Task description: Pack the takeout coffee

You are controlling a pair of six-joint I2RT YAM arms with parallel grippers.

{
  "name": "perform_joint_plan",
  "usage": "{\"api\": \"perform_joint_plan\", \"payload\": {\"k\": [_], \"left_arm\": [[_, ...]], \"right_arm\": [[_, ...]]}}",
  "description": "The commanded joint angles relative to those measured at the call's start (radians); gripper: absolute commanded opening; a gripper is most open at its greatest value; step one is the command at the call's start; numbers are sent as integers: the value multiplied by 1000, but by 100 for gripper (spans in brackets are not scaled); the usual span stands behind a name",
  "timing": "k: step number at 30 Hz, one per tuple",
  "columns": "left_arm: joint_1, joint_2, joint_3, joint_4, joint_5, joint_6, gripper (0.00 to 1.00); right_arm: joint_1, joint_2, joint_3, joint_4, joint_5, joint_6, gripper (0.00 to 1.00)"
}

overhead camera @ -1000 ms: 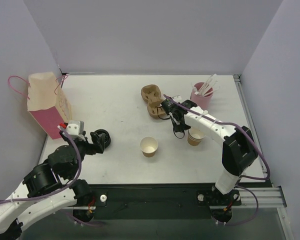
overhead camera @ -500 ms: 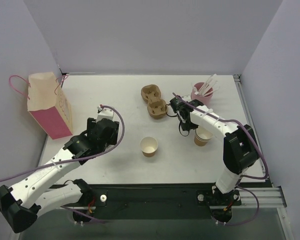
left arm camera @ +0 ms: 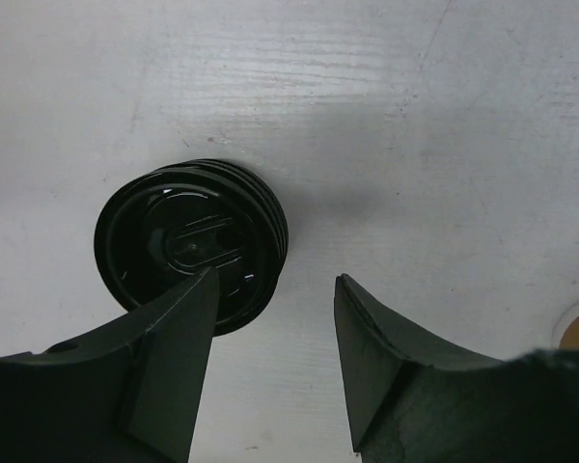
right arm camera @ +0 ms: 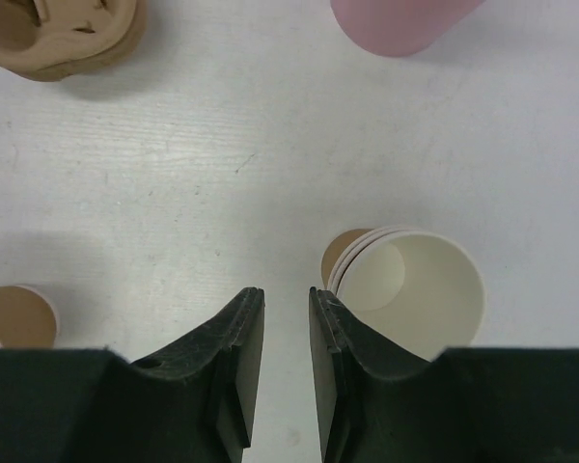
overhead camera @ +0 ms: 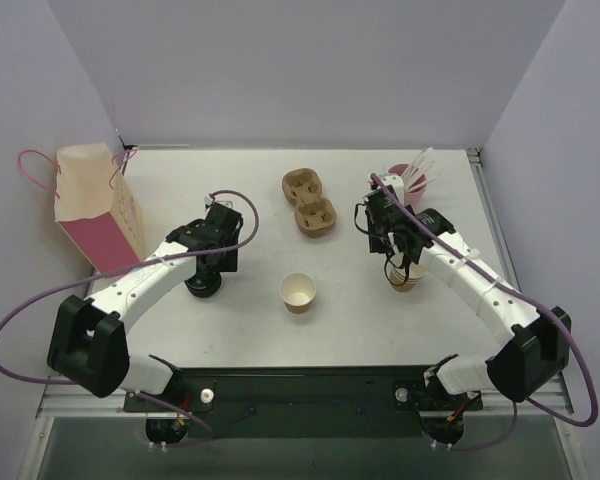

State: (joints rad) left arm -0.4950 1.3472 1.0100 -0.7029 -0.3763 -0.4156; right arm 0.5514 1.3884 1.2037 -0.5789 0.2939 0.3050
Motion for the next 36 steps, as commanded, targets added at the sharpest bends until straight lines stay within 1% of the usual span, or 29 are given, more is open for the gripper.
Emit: {"api": "perform_joint_plan", "payload": {"k": [1, 7, 17, 21, 22, 25, 26, 32, 33, 36], "left_arm": [[10, 99, 62, 40, 21, -20, 60], [13, 188, 105, 19, -24, -34, 58], [21, 234, 90, 19, -47, -45, 52], [21, 242, 87, 22, -50, -43, 47], [21, 245, 90, 19, -53, -45, 44], [21, 256, 91, 19, -49, -45, 42], [21, 256, 93, 19, -47, -45, 38], [21, 259, 93, 13, -41, -48, 31], [21, 254, 91, 11, -39, -48, 26], [19, 238, 94, 0, -39, -48, 20]], "right_arm": [[13, -74, -26, 10, -32, -18, 27], [41, -114, -43, 17, -33, -24, 27], [42, -126, -58, 17, -35, -46, 27], [42, -138, -72, 17, -32, -50, 27], [41, -141, -76, 19, -29, -52, 27], [41, -150, -85, 19, -32, -49, 27], [41, -157, -89, 19, -33, -50, 27], [41, -183, -113, 17, -29, -47, 27], [41, -186, -113, 17, -27, -46, 27], [41, -192, -112, 17, -32, -47, 27]]}}
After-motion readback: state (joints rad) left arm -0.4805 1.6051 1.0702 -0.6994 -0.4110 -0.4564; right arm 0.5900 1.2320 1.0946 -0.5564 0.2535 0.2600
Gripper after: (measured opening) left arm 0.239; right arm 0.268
